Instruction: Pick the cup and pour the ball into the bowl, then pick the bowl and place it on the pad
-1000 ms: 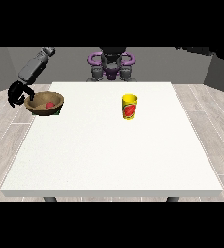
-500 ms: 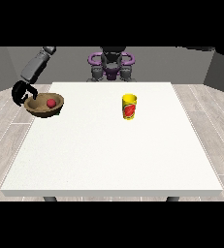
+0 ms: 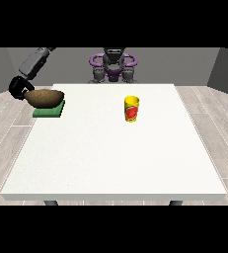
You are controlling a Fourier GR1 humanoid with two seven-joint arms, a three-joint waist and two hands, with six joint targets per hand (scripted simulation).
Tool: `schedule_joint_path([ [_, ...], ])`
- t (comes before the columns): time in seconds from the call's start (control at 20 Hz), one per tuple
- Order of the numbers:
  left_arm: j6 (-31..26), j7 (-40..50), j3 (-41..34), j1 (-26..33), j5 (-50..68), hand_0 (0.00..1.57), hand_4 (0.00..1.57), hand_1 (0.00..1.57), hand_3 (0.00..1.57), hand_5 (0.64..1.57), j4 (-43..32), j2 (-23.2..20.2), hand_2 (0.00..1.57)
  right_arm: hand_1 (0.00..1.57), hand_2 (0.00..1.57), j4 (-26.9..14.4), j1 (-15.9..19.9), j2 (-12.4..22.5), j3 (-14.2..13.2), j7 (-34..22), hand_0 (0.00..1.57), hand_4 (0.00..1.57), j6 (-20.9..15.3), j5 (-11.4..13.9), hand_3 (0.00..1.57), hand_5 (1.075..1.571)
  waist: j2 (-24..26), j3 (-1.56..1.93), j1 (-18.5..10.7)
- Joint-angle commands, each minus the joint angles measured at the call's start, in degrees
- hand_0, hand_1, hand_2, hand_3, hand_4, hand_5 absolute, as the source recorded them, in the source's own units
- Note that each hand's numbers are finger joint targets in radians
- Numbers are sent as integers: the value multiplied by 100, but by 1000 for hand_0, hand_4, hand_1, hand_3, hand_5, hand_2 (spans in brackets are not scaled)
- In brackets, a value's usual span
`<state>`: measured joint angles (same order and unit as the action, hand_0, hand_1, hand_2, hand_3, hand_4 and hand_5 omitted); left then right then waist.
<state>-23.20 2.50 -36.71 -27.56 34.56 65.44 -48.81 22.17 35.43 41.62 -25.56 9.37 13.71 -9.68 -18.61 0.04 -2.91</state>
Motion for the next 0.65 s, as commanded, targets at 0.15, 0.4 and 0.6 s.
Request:
schedule_joint_path([
  [0.15, -122, 29, -67, -169, 144, 0, 654, 0, 0, 1546, -212, -301, 0, 0, 0, -62, 188, 284, 0, -303, 0, 0, -274, 49, 0, 1503, -136, 2, -82],
  [0.4, 501, 935, 691, -143, 451, 0, 983, 0, 0, 1570, 997, 723, 0, 0, 0, -317, 370, 539, 60, -929, 0, 0, -192, 115, 0, 1477, 982, 18, -73],
  [0.6, 369, 918, 810, 218, 73, 0, 983, 0, 0, 1570, 173, 683, 0, 0, 0, 331, 696, 136, 229, -986, 0, 701, 240, 2, 0, 1219, 2062, -26, 314],
])
